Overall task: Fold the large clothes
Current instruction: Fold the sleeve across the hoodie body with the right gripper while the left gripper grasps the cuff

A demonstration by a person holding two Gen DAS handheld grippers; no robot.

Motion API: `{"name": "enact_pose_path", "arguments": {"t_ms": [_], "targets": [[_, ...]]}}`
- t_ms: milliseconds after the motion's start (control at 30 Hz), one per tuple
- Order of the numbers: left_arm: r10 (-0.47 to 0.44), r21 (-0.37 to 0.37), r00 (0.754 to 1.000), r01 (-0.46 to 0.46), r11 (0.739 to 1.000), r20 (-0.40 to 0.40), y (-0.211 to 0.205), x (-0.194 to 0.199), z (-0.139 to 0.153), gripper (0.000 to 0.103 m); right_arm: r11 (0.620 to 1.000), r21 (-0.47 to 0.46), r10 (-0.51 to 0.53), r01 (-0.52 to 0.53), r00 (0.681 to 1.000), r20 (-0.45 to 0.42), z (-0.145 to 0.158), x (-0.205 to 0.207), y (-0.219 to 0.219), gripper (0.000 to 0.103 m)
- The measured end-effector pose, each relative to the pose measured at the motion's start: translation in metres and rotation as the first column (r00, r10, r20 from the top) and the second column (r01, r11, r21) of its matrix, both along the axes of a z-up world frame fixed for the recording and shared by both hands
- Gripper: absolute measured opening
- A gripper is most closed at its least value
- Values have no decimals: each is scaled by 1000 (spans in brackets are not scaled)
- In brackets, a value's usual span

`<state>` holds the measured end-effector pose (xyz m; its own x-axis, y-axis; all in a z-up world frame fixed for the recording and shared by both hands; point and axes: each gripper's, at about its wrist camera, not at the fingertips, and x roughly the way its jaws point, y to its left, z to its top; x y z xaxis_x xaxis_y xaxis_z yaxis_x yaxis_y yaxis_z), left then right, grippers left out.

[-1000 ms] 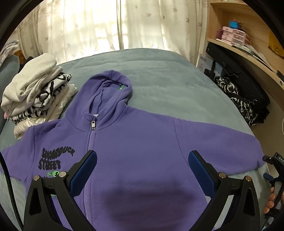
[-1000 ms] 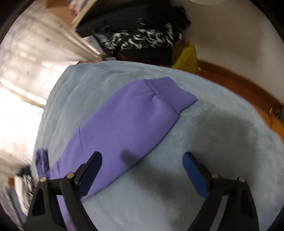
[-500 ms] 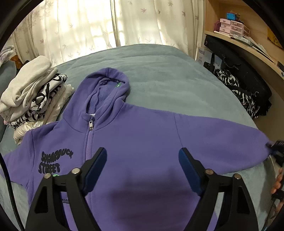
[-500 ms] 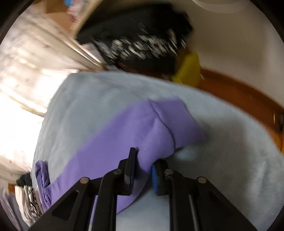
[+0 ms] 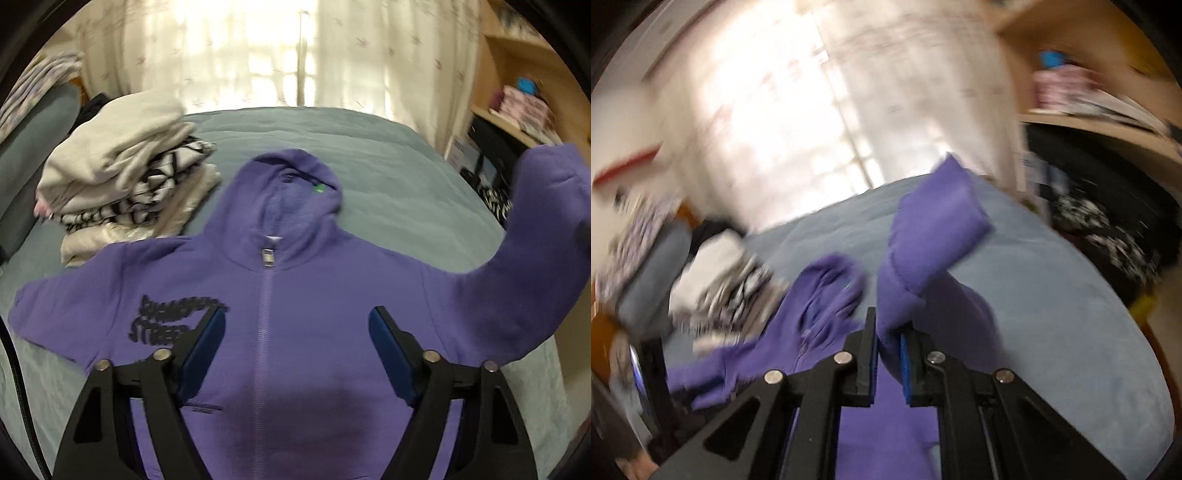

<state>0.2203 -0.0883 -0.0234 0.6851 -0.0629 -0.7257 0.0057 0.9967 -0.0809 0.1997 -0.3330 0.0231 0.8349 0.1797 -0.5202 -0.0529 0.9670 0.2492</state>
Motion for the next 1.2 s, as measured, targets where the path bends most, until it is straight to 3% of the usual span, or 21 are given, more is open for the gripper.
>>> {"name": "enact_pose_path", "arguments": {"t_ms": [200, 300, 400, 467, 533, 600, 800, 900, 1100, 1200], "targets": [[66, -46, 998, -67, 997, -25, 68, -5, -15, 72, 984, -104, 129, -146, 978, -162, -69, 25, 100, 10], [71, -63, 995, -75, 995, -67, 87, -7, -31, 72, 974, -108, 162, -200, 944, -287, -119, 30, 136, 12], [40, -88, 994, -49, 995, -103, 96, -11, -50, 72, 967, -101, 174, -234, 897, -406, -163, 33, 152, 20], [2, -116, 992, -17, 993, -126, 97, -11, -61, 72, 964, -96, 182, -246, 882, -434, -173, 28, 157, 31], [-34, -164, 989, 11, 986, -141, 97, -12, -69, 73, 962, -62, 210, -264, 871, -444, -175, 18, 156, 44], [-67, -223, 986, 32, 974, -151, 93, -13, -74, 73, 963, -42, 220, -265, 870, -441, -171, 10, 152, 47], [-150, -388, 974, 74, 919, -169, 83, -10, -88, 73, 972, 36, 228, -233, 886, -403, -152, -24, 125, 48], [-174, -447, 967, 74, 892, -187, 79, -7, -99, 73, 978, 19, 199, -207, 903, -380, -148, -37, 119, 48], [-205, -501, 952, 66, 863, -228, 61, 6, -119, 73, 984, 37, 173, -172, 914, -366, -153, -54, 109, 48], [-226, -498, 943, 77, 864, -246, 47, 12, -124, 60, 986, 57, 165, -155, 909, -382, -162, -56, 105, 48]]}}
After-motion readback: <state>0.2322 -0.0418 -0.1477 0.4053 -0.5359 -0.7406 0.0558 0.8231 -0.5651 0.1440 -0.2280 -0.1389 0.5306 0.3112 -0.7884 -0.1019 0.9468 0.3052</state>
